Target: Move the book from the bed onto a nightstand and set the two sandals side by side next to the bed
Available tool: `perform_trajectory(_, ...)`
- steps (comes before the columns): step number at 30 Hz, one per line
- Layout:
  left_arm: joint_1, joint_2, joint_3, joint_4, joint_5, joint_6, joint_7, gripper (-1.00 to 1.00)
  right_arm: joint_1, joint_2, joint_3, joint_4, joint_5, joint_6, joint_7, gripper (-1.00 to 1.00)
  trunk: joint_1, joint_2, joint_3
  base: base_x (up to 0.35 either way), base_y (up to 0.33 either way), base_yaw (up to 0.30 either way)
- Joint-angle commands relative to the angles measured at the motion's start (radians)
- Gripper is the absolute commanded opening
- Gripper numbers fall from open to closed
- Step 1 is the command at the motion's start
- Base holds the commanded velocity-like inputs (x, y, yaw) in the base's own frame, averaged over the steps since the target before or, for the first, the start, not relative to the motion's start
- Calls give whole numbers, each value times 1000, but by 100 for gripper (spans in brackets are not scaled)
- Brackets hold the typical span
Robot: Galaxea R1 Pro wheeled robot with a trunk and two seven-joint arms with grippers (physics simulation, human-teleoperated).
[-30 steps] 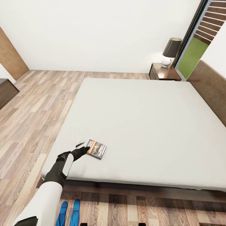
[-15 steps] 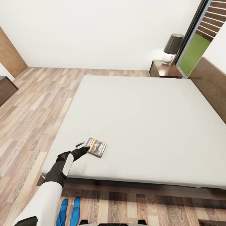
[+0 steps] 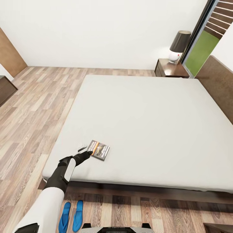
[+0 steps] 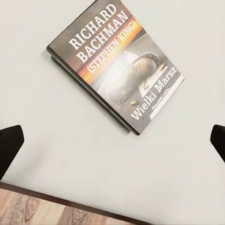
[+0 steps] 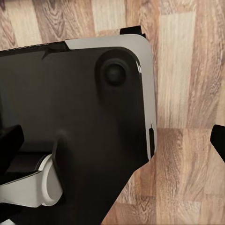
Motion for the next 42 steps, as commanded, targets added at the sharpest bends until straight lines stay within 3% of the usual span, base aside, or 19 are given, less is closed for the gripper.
perform_trajectory(1,-1,-1,5,-1,4,7,-2,100,-1,-1,-8,4,9,-7,0,100,0,-2,-3,0,0,0)
perform_trajectory(30,-1,-1,5,-1,4,5,-4,100,-1,-1,-8,4,9,-7,1,100,0,-2,-10,41,0,0)
perform_trajectory(42,1,-1,5,-1,4,5,-4,100,-1,-1,-8,4,9,-7,0,100,0,-2,-10,147,0,0)
